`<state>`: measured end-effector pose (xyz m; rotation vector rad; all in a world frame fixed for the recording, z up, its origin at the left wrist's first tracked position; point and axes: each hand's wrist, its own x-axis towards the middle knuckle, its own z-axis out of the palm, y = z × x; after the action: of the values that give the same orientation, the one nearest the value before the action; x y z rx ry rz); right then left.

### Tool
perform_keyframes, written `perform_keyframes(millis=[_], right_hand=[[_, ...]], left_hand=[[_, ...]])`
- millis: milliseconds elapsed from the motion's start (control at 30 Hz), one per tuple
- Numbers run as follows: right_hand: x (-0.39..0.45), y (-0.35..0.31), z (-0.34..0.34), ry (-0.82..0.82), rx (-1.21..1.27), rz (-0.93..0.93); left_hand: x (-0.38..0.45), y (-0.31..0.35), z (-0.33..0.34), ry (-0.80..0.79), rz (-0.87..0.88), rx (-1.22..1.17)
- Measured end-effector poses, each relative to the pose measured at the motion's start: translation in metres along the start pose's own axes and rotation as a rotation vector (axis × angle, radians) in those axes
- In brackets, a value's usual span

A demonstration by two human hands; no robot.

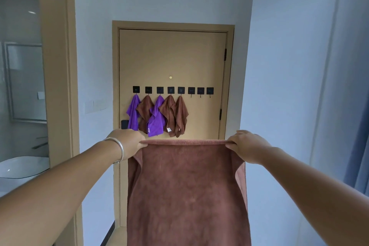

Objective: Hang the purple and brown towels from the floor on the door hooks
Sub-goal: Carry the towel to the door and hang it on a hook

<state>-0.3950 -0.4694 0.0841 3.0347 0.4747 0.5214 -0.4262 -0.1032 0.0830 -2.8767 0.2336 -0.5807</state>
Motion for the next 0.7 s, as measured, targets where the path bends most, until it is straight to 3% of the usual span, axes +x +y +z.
perform_keyframes(millis=[333,700], right_hand=[[0.160,0.056,0.041,0.055,0.025,-0.021],[0.278,0.081,0.087,0.051,0.029,-0.022]], left_hand=[[0.155,-0.014,0.046,-0.041,-0.031,0.059],[0.266,-0.044,0.105,-0.065,-0.029,0.013]])
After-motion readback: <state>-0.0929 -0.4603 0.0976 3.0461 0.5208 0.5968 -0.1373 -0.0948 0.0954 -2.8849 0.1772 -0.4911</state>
